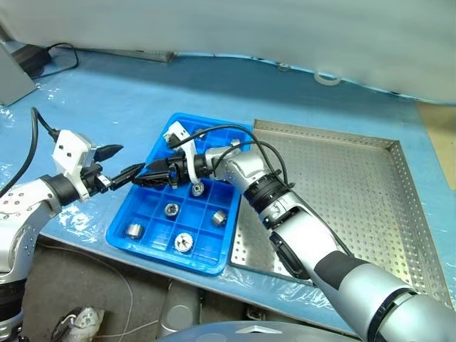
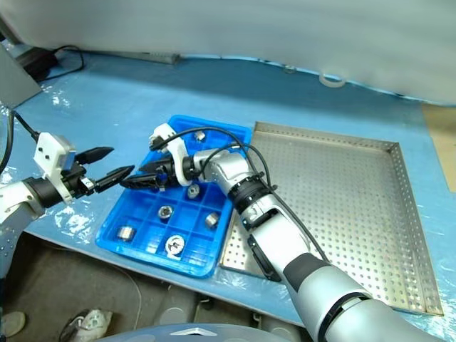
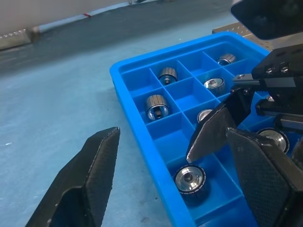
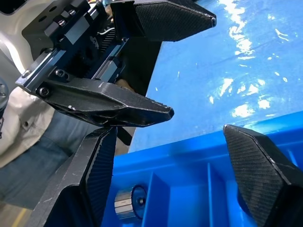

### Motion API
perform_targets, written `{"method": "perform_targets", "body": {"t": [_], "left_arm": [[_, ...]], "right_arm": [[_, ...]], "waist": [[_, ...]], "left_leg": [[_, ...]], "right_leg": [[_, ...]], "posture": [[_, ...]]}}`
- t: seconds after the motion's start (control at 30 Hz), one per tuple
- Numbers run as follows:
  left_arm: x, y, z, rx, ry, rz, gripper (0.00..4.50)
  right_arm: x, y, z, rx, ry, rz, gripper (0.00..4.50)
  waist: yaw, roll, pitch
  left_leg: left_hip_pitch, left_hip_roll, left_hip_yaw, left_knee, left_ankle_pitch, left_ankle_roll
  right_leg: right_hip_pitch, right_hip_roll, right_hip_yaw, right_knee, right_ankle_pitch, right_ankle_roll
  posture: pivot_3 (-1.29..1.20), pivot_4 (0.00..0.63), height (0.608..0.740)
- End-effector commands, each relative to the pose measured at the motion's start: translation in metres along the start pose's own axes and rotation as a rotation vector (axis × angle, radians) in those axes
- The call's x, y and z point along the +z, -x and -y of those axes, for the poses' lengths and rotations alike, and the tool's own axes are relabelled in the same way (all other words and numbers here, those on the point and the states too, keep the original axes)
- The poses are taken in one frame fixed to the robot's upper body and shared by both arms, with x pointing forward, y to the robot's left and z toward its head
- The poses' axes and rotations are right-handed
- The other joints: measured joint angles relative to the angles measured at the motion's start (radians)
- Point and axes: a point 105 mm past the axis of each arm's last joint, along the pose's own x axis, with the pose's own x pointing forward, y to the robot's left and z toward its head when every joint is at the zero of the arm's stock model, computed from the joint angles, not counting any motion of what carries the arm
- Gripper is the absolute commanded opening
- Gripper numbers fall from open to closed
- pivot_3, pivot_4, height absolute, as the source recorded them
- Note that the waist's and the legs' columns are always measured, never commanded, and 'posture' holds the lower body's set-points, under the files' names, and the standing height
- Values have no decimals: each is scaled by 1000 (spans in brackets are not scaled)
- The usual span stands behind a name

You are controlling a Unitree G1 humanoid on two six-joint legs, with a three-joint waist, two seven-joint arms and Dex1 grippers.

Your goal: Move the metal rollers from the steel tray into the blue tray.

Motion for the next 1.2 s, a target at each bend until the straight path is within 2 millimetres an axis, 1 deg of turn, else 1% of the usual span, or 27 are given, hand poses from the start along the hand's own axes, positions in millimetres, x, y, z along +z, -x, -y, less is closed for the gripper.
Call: {"method": "perform_targets", "body": {"t": [0.03,0.1,0.17,0.23,0.3,0.37,0.43,0.53,0.57,0.63,0.7,0.77,0.83,0.9,1.0,1.1,1.2], "left_arm": [[1,-3,8,-46,-12,0,3812],[2,-5,11,-57,-10,4,3812],[2,-8,14,-67,-7,7,3812],[1,-12,19,-89,0,8,3812],[0,-20,28,-117,18,21,3812],[1,-30,38,-152,25,39,3812],[4,-42,45,-174,41,67,3812],[4,-65,51,-207,67,101,3812],[3,-74,53,-221,74,104,3812],[2,-92,59,-263,62,112,3812],[9,-111,61,-290,61,148,3812],[15,-129,64,-315,61,184,3812],[18,-144,71,-346,55,202,3812],[21,-153,79,-384,48,221,3812],[22,-162,83,-402,58,242,3812],[22,-164,86,-419,59,253,3812],[21,-163,86,-432,53,252,3812]], "right_arm": [[25,-6,-15,50,77,94,3737],[31,11,-7,9,86,133,3737],[35,35,-4,-6,106,178,3737],[30,56,-1,-39,145,185,3737],[19,84,9,-135,192,177,3737],[12,117,22,-271,225,194,3737],[7,151,37,-429,235,224,3737],[-8,197,53,-608,205,249,3737],[-12,209,58,-672,202,249,3737],[-14,234,65,-785,200,260,3737],[-11,256,66,-871,192,288,3737],[-10,274,67,-944,190,288,3737],[-13,291,67,-1009,194,267,3737],[-15,307,66,-1072,204,248,3737],[-17,330,68,-1177,196,244,3737],[-22,341,71,-1243,170,238,3737],[-27,344,69,-1267,144,248,3737]], "waist": [[0,0,0],[0,0,0],[5,0,0],[10,0,0],[11,-2,-1],[13,-4,-2],[8,-4,-2],[-2,-4,-2],[-7,-4,-2],[-20,-3,-2],[-28,-3,-2],[-40,-3,-2],[-52,-3,-2],[-61,-2,-3],[-84,-2,-3],[-104,-2,-3],[-110,-2,-3]], "left_leg": [[0,0,0,0,0,0],[0,0,0,0,0,0],[0,0,0,0,0,0],[0,0,0,1,0,0],[0,0,0,2,0,1],[2,0,0,2,0,0],[4,0,0,2,1,-1],[5,1,0,2,3,-4],[6,1,0,2,3,-4],[7,1,0,2,4,-3],[7,1,1,3,4,2],[6,1,1,5,3,5],[4,1,0,8,1,9],[2,2,0,13,-1,13],[-2,3,1,20,-6,26],[-4,3,1,23,-8,29],[-4,4,1,25,-8,29]], "right_leg": [[0,0,0,0,0,0],[0,0,0,0,0,0],[1,0,0,0,0,0],[2,0,-1,-1,0,0],[4,-1,-1,-2,1,1],[6,-1,-1,-2,1,2],[7,-1,-1,-2,1,2],[8,-1,-1,-1,2,0],[8,-1,-1,-1,3,0],[9,0,-1,-1,3,-1],[10,0,-1,-1,3,-1],[9,0,-1,-1,3,-1],[9,0,-2,-1,3,-1],[9,0,-2,-1,3,-1],[9,-1,-2,-1,3,-1],[9,-1,-2,-1,3,-1],[9,-1,-3,0,3,-1]], "posture": [[241,150,740],[241,150,740],[230,150,740],[218,150,740],[201,150,740],[180,150,740],[148,150,740],[79,150,740],[79,150,740],[30,150,740],[-2,150,740],[-31,150,740],[-57,150,740],[-83,150,740],[-115,150,740],[-129,150,740],[-140,150,740]]}}
